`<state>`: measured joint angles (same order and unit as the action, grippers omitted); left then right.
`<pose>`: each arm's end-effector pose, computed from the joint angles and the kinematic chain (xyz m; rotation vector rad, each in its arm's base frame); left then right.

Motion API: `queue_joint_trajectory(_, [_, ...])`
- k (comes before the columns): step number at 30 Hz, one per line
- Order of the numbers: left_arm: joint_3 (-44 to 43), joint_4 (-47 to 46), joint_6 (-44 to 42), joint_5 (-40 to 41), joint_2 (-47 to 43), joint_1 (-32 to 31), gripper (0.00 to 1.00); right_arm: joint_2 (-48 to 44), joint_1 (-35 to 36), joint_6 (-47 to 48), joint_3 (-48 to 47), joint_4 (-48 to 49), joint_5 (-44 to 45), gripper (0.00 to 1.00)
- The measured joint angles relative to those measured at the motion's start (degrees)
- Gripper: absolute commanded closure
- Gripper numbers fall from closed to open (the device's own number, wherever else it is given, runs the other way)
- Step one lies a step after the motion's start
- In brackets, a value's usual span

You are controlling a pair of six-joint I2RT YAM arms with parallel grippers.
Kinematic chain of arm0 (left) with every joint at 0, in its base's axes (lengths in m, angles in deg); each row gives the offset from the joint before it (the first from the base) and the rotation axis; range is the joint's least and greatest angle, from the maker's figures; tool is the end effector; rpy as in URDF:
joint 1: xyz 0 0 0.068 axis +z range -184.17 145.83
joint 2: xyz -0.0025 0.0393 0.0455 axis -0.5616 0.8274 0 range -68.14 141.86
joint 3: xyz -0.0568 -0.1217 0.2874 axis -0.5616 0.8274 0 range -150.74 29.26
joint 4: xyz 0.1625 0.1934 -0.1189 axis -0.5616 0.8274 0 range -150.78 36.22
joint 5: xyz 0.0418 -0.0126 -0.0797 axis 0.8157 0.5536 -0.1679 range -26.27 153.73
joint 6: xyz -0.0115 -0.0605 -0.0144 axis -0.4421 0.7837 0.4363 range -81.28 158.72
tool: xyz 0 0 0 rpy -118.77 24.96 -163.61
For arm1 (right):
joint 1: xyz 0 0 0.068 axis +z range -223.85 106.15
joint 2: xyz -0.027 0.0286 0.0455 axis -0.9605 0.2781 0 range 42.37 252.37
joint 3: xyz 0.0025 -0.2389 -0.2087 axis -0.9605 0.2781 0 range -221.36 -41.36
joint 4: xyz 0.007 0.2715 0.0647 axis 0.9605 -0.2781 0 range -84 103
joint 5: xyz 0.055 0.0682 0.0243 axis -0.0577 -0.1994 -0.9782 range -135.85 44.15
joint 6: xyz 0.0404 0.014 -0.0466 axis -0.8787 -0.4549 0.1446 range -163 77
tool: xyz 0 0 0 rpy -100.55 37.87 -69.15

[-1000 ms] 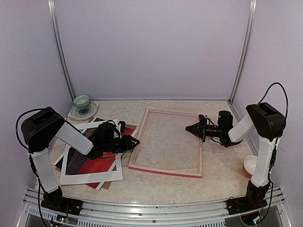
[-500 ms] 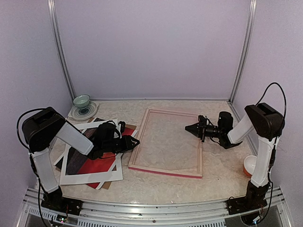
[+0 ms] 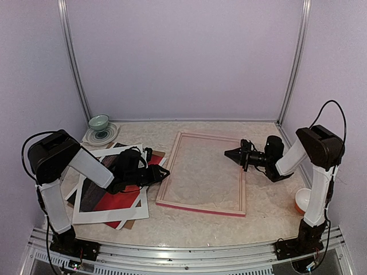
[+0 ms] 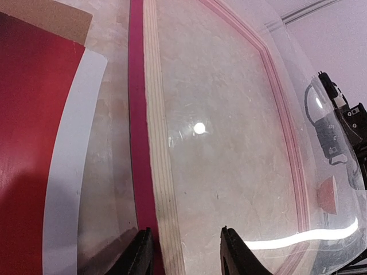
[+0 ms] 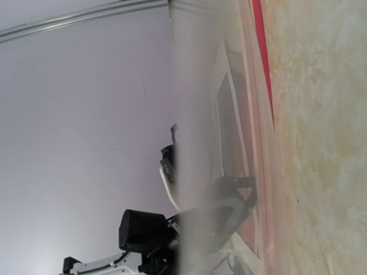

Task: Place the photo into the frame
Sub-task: Place the glass panel at the frame body.

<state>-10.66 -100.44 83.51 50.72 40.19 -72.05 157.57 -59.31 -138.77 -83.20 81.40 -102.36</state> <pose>0.2905 -0.2399 0.1259 0.0160 2.2571 -1.0732 0.3629 0.1359 0.1495 0.5461 2.1302 2.0901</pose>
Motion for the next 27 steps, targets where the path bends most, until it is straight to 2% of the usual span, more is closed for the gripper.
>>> queue_joint_trajectory(14, [0.0,-0.4,0.0,0.0,0.3,-0.1,0.59,-0.1,0.1,-2.7,0.9,0.2,1.4,1.00])
queue_joint_trajectory(27, [0.0,-0.6,0.2,0.0,0.4,-0.1,0.59,-4.7,0.1,6.5,0.7,-14.6,3.2,1.00])
